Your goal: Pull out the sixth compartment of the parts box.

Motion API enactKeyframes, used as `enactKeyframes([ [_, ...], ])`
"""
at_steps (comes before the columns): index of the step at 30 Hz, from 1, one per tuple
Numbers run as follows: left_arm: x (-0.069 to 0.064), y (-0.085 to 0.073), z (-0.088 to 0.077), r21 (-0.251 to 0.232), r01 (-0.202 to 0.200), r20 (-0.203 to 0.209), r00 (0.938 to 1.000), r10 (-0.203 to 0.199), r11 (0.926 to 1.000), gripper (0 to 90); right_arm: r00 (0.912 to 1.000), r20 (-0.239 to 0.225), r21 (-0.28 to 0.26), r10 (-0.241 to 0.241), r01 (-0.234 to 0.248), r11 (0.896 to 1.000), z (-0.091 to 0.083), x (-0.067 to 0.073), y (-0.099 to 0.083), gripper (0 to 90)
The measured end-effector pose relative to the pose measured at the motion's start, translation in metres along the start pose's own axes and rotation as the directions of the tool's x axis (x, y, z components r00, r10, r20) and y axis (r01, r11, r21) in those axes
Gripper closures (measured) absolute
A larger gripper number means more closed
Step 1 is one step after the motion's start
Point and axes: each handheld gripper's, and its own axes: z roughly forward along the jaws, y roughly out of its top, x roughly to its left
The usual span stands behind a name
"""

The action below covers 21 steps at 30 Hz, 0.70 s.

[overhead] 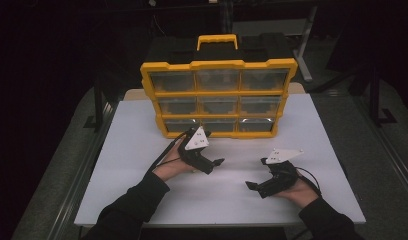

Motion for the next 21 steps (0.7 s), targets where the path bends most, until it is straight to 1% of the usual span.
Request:
enactKeyframes([
  [9,-0.0021,0.0013,-0.0007,-0.010,-0.018,-0.014,0.9997,0.018,0.9998,0.2,1.0000,0.002,-0.002,0.000,0.000,1.000,-0.0003,-0.0003,-0.0001,0.0],
  [11,-0.0034,0.0015,-0.0004,-0.006,-0.035,-0.017,0.9992,0.035,0.9994,0.3,1.0000,0.002,-0.002,0.001,-0.001,1.000,-0.0003,-0.0004,0.0000,0.0],
  [13,-0.0039,0.0015,-0.0003,-0.005,-0.038,-0.020,0.9991,0.038,0.9993,0.3,1.0000,0.002,-0.001,0.001,-0.001,1.000,-0.0003,-0.0003,0.0000,0.0],
  [16,-0.0053,0.0011,0.0002,0.001,-0.058,-0.028,0.9979,0.058,0.9983,0.3,1.0000,0.002,-0.002,0.001,-0.001,1.000,-0.0005,-0.0001,0.0000,0.0],
  [21,-0.0063,0.0011,0.0003,0.001,-0.070,-0.034,0.9970,0.070,0.9976,0.3,1.0000,0.001,-0.001,0.000,0.000,1.000,-0.0004,0.0002,0.0000,0.0],
])
